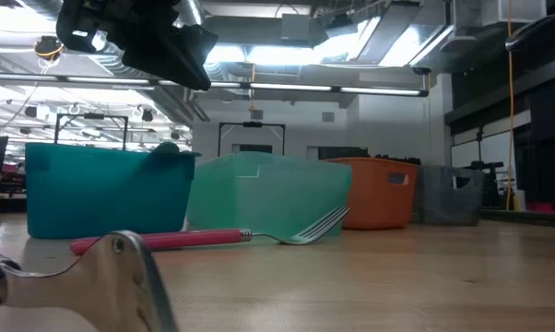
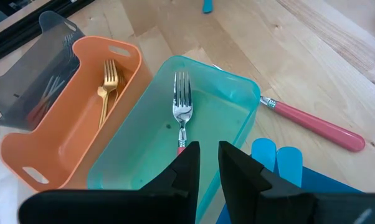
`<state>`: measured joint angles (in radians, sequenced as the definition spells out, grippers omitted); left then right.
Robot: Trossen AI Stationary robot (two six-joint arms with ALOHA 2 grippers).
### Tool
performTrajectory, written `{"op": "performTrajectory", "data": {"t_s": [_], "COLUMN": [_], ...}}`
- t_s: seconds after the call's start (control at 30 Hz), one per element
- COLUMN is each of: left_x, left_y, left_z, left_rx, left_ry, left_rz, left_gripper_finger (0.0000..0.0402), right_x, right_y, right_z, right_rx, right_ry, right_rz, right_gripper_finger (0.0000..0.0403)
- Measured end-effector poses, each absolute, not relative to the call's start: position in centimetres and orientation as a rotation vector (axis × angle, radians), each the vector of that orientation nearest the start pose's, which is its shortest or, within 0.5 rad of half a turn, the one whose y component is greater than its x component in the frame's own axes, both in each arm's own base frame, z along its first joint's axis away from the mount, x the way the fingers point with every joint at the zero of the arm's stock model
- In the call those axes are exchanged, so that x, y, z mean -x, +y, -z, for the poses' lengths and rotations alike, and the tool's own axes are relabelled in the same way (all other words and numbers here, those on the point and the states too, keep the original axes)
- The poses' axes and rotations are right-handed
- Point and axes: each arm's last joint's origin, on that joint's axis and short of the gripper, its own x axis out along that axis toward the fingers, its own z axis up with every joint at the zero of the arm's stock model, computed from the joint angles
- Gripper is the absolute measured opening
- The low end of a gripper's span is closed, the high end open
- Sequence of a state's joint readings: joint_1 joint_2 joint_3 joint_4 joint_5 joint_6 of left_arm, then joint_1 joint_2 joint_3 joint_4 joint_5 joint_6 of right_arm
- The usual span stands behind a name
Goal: Sort silverware by color (type)
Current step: Put the blue fork into the blue bin
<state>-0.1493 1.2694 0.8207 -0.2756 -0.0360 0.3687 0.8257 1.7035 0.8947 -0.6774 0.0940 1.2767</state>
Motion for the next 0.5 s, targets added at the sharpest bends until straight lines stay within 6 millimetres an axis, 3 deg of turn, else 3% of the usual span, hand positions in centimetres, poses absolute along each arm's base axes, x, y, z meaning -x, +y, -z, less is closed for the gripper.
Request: {"op": "performTrajectory", "data": {"t_s": [0.3,0.5], "left_x": [-25.8,-25.8], "left_y": [-3.8,-3.8], "left_z": [-23.9,-23.9], "left_rx": [-0.419,-0.419], "left_ry": [0.694,0.694], "left_rz": [0.240,0.240], "left_gripper_finger": [0.0054,0.0054], "right_x": [-19.6,-21.1], "right_y": [20.4,20.8], "right_z": [-13.9,-15.3], "right_rx": [-0.358,-0.341], "right_ry": [1.295,1.073], "right_rz": [0.352,0.400], "right_gripper_finger": [0.0001,0.0000]}}
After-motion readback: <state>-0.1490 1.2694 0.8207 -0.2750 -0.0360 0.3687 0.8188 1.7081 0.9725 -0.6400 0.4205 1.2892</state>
